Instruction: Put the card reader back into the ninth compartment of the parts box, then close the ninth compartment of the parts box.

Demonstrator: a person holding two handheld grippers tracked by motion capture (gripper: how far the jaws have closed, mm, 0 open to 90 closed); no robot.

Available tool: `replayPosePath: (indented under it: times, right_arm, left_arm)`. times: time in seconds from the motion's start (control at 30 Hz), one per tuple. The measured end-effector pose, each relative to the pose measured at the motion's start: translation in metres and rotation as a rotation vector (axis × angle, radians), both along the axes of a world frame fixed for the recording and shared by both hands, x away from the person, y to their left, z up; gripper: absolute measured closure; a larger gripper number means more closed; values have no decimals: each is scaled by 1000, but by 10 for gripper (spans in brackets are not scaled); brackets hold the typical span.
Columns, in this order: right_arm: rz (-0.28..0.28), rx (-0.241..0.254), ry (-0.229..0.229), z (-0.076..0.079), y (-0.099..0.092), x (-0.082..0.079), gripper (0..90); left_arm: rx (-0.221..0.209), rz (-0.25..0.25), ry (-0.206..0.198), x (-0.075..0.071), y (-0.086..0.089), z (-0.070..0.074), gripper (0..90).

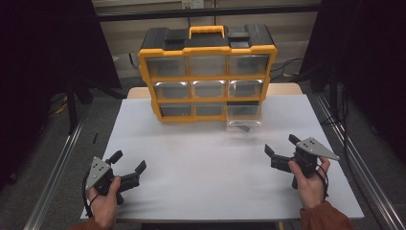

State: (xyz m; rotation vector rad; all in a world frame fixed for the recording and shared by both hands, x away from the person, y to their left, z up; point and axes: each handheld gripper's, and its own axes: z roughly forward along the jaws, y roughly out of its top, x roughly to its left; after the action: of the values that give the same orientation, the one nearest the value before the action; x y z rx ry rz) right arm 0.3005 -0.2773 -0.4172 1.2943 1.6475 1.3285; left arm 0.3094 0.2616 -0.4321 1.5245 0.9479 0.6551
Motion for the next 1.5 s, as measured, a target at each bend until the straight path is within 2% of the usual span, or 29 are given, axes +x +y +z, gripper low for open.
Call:
replayPosePath:
  times: [0.13,0.27,0.4,0.5,0.57,0.6,0.67,0.77,1.07,1.2,1.27,1.5]
  right_arm:
    - [-11,-8,-3,0,-1,-6,30]
    - [-38,-16,-11,0,-3,-12,27]
    - [-31,-21,-11,-5,-2,-18,28]
    - [-48,11,-13,-11,-8,-23,33]
    - [-59,13,-20,-10,-11,-26,32]
    - [-64,20,-25,-11,-11,-27,33]
    - [-60,28,-19,-13,-12,-28,34]
    - [-55,29,-16,-16,-12,-31,34]
    - [-46,19,-28,-15,-12,-30,38]
    - [-12,7,-15,-16,-11,-25,36]
    - [3,-11,-8,-16,-9,-24,39]
    - [66,25,13,-16,-5,-22,32]
  left_arm:
    - [-16,11,-7,-2,1,1,17]
    - [-11,10,-4,-2,1,1,17]
    - [-3,6,-10,-3,0,2,17]
    - [-7,7,-14,-4,0,2,17]
    - [1,3,-11,-3,1,3,17]
    - [-11,9,-13,-3,0,2,17]
    - [6,3,-14,-3,1,2,17]
    - [-10,7,-16,-3,0,2,17]
    - [-6,-7,-12,-1,-2,2,17]
    - [3,-15,-11,0,-2,2,17]
    - [-6,-20,-11,1,-3,1,17]
    - [-9,-25,-6,2,-3,1,17]
